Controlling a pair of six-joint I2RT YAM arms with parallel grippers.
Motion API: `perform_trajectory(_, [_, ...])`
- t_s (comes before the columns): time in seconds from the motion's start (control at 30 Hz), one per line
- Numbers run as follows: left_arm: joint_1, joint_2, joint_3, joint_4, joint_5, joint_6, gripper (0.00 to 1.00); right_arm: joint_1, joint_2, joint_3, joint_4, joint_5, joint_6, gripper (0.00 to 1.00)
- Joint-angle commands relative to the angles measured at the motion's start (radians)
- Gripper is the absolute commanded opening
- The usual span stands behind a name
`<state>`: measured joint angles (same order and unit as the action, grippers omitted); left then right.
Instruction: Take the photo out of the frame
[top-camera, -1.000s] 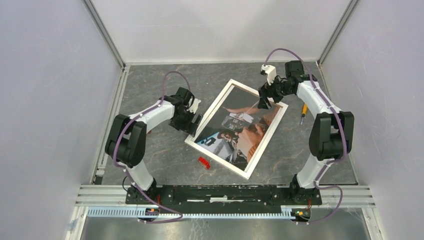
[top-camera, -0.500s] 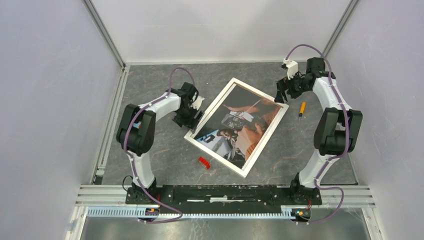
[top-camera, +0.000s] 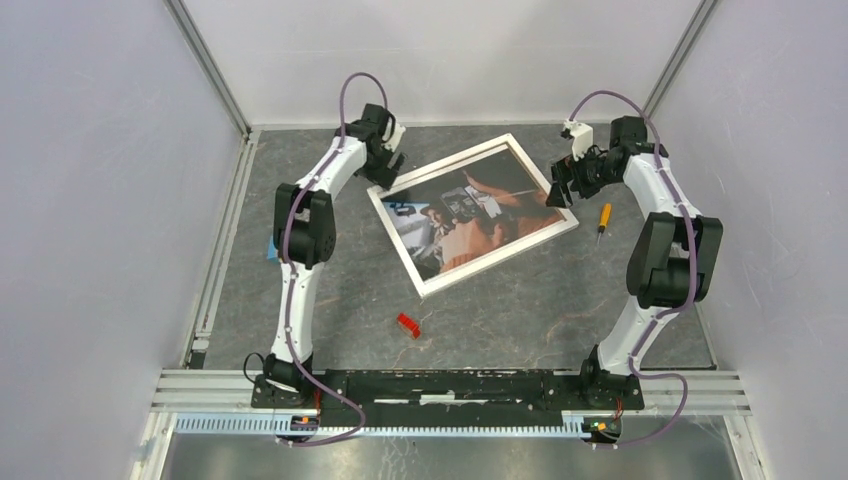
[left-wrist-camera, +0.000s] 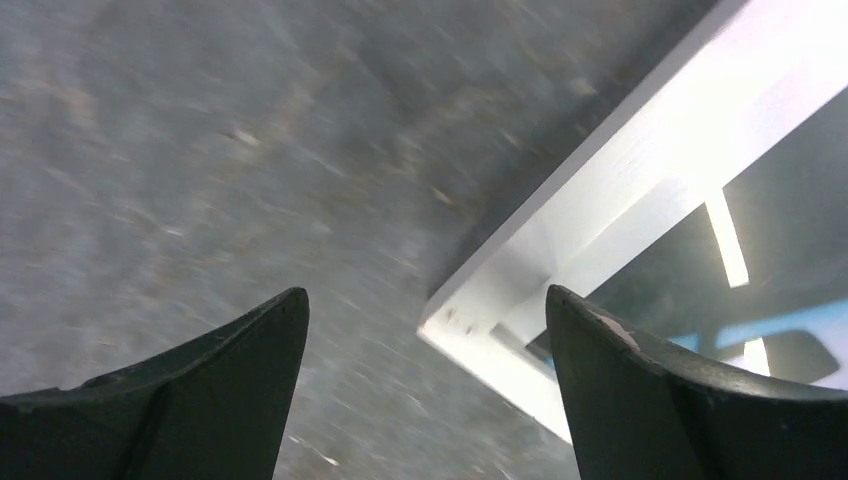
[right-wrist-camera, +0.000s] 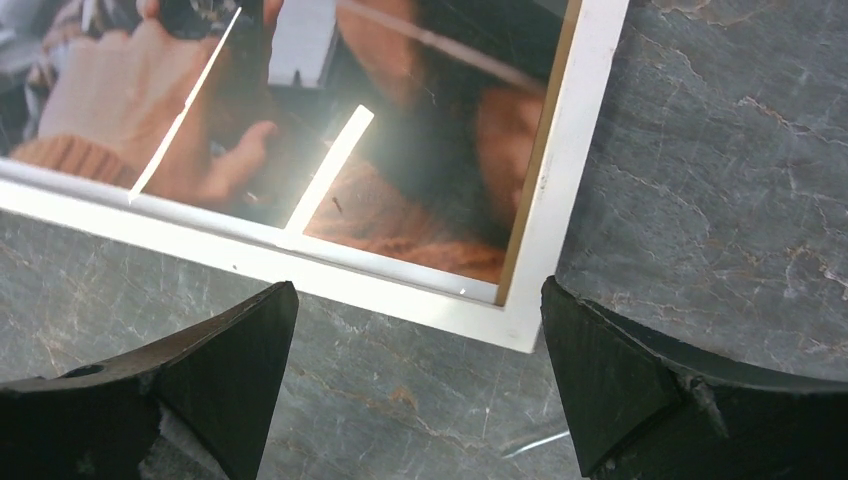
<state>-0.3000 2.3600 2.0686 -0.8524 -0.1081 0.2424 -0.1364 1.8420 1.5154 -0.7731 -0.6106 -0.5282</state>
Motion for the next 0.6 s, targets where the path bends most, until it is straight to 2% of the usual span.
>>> perform_trajectory(0.0, [0.081, -0.019, 0.152, 0.018, -0.053, 0.028, 0.95, 0.007, 0.039, 0.008, 0.075, -0.032, 0.058, 0.98])
perform_trajectory(0.1, [0.097, -0.156, 0.053, 0.015, 0.06, -0.016, 0.97, 0.009, 0.078, 0.038, 0.129, -0.019, 0.104, 0.98])
perform_trajectory(0.37, [0.106, -0.482, -0.441, 0.062, 0.342, -0.198, 0.98, 0.02, 0.217, 0.114, 0.297, 0.037, 0.244, 0.98])
perform_trajectory(0.47, [0.107, -0.541, -0.586, 0.113, 0.383, -0.212, 0.98, 0.03, 0.291, 0.18, 0.297, 0.045, 0.237, 0.98])
perform_trajectory(0.57, [0.11, -0.552, -0.646, 0.118, 0.382, -0.211, 0.98, 0.042, 0.348, 0.221, 0.289, 0.054, 0.222, 0.98])
